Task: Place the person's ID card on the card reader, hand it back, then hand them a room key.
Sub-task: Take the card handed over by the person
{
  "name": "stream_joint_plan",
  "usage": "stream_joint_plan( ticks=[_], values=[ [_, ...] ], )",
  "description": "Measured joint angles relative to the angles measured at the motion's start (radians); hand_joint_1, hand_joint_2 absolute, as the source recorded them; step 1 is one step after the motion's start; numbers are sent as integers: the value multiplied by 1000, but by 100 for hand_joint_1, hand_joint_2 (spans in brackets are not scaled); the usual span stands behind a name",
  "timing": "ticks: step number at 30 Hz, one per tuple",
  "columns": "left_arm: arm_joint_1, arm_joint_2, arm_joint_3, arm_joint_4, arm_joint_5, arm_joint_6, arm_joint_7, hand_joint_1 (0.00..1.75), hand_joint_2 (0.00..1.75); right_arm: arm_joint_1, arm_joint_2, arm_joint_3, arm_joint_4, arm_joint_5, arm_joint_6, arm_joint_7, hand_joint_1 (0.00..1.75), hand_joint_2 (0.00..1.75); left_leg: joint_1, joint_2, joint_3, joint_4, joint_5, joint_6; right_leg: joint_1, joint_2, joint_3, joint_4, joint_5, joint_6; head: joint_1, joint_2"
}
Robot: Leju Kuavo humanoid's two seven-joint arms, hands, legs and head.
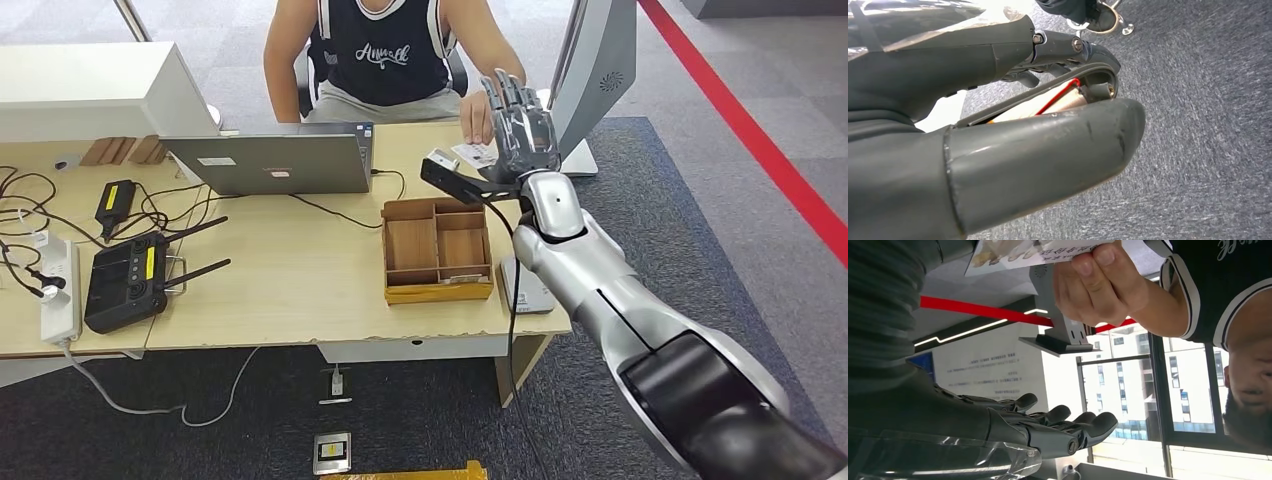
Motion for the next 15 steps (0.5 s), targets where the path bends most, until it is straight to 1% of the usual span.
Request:
stream_joint_plan(
  ticks=[3, 15],
  values=[
    [0, 0, -1, 0, 0, -3, -1, 0, 0, 0, -5, 0, 2, -6, 5, 0, 175, 175, 0, 0, 0, 0, 0, 0, 0, 0, 0, 0, 0, 0, 0, 0],
    [0, 0, -12, 0, 0, -15, -5, 0, 0, -1, -7, 0, 2, -25, 20, -10, 175, 175, 0, 0, 0, 0, 0, 0, 0, 0, 0, 0, 0, 0, 0, 0]
  ],
)
